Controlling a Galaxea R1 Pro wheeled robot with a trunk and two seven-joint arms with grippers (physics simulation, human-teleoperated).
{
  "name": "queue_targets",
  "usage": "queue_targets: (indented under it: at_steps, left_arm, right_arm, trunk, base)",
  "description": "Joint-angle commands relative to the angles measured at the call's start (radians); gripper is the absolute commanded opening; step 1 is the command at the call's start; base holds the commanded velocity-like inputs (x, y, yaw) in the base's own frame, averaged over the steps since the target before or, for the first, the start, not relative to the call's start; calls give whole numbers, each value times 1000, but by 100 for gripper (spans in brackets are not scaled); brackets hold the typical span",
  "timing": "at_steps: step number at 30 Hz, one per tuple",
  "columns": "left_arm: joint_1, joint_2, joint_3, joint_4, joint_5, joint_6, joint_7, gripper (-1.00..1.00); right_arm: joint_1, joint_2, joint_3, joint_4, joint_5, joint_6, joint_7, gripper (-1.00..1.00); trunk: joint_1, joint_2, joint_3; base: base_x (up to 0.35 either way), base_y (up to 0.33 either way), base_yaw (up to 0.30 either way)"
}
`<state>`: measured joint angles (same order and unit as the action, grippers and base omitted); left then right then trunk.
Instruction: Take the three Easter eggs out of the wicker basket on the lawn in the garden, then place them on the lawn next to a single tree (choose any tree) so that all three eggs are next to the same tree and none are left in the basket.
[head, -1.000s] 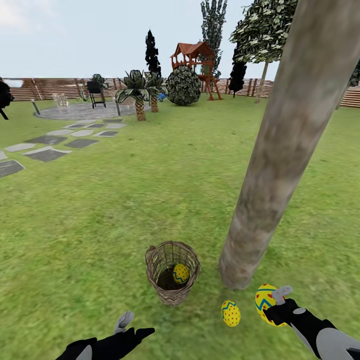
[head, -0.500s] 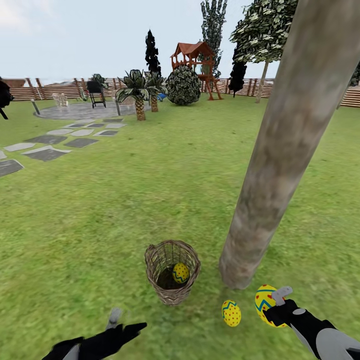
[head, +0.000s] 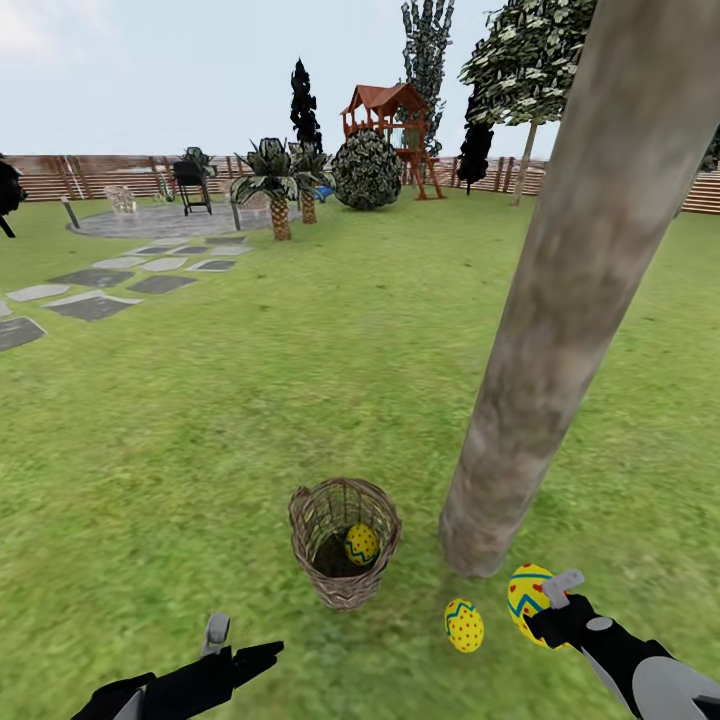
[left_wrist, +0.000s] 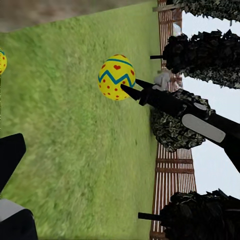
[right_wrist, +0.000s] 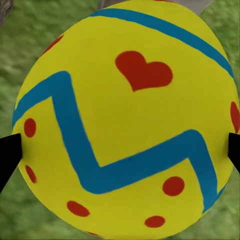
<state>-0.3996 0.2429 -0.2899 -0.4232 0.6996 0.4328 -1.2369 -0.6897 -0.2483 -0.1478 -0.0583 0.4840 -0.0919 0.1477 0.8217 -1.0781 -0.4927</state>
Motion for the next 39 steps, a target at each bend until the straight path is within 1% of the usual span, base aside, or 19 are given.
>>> queue_targets:
  at_steps: [1,22,33,39]
  left_arm:
    - [-1,1,-6,0,9,10,-1,100]
    - [-1,-1,-8,0,9,10,1,100]
    - [-1,-1,-6,0,8,12,4,100]
    - [-1,-1,-6,0,8,12,7,100]
  right_arm:
    - [-1,0,-9,0,7,-3,4,-100]
    - [-1,0,-9,1,8,-3,3,-100]
    - [-1,0,-9,1,8,-4,3,-100]
    - [-1,0,-9,2,15,-5,3,-100]
  trunk:
    - [4,-8,-4]
    - [84,-155,-70]
    - [84,-155,-70]
    - [84,-155,-70]
  base:
    - [0,0,0]
    - [0,0,0]
    - [0,-7,0]
    - [0,-285,0]
